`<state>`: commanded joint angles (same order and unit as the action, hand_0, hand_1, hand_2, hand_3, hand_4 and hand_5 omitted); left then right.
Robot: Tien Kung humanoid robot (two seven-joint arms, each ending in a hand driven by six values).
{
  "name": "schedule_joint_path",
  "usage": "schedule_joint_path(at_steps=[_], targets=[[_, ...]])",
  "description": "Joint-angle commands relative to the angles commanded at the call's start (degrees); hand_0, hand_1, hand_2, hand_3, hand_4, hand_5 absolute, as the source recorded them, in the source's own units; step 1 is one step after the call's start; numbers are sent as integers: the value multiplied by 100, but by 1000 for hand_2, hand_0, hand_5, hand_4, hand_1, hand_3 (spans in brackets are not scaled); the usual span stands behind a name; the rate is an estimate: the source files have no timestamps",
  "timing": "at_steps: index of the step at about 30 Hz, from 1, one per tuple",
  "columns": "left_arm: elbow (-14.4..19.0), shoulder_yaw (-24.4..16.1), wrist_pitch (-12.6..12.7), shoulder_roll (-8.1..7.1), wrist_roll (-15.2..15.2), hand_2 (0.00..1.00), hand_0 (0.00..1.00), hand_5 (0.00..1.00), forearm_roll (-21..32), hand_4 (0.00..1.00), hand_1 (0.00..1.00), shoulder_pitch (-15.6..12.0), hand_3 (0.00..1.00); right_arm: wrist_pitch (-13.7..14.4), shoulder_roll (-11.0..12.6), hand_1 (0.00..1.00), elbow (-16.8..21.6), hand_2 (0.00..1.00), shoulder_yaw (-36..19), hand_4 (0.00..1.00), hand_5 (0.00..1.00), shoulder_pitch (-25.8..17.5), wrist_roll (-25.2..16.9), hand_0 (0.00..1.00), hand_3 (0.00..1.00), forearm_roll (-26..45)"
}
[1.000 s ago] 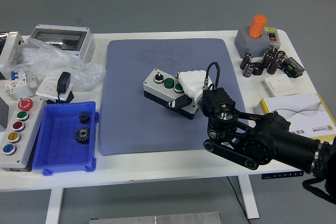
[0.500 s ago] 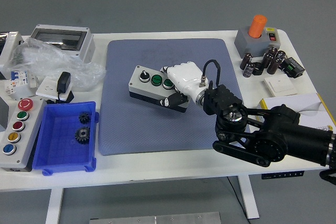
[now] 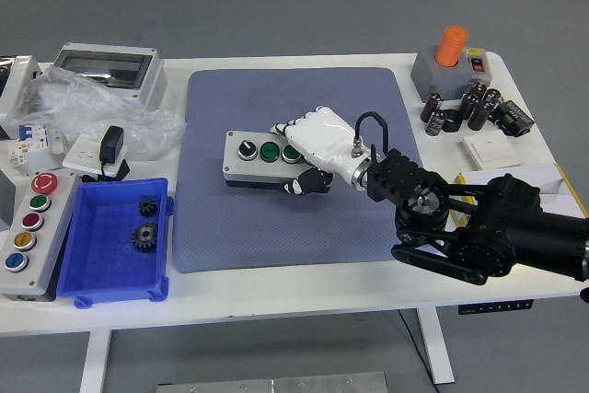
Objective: Pick up the button,place it on the desk,press the button,press the button
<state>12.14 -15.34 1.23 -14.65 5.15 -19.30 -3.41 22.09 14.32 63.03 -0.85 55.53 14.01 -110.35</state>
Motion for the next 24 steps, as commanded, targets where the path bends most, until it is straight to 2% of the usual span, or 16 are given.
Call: schedule_joint_path(at_steps=[6, 17, 18, 23, 24], targets=[[1, 1, -3, 2, -4, 670, 646, 429, -3, 782, 691, 2, 676, -124, -25, 521, -112, 403, -67, 362, 2, -34, -160, 428, 459, -97], [0, 1, -5, -9, -6, 670, 645, 429, -6, 782, 691, 11, 676, -156, -34, 530, -180, 408, -15, 364, 2, -54, -210, 443, 463, 67], [1, -5, -7, -9, -5, 670, 645, 429, -11, 783, 692, 14, 676, -172, -38, 555, -196, 439, -12, 379, 2, -58, -216, 496, 481, 83], [-2, -2, -10, -10, -4, 670, 645, 429, -8, 783, 692, 14, 676, -243, -53, 555, -247, 439, -12, 379, 2, -73, -223, 496, 481, 59], [-2, 1, -11, -10, -3, 669, 644, 429, -6, 783, 692, 13, 676, -261, -55, 643, -255, 633, -16, 485, 2, -76, -224, 581, 621, 47]])
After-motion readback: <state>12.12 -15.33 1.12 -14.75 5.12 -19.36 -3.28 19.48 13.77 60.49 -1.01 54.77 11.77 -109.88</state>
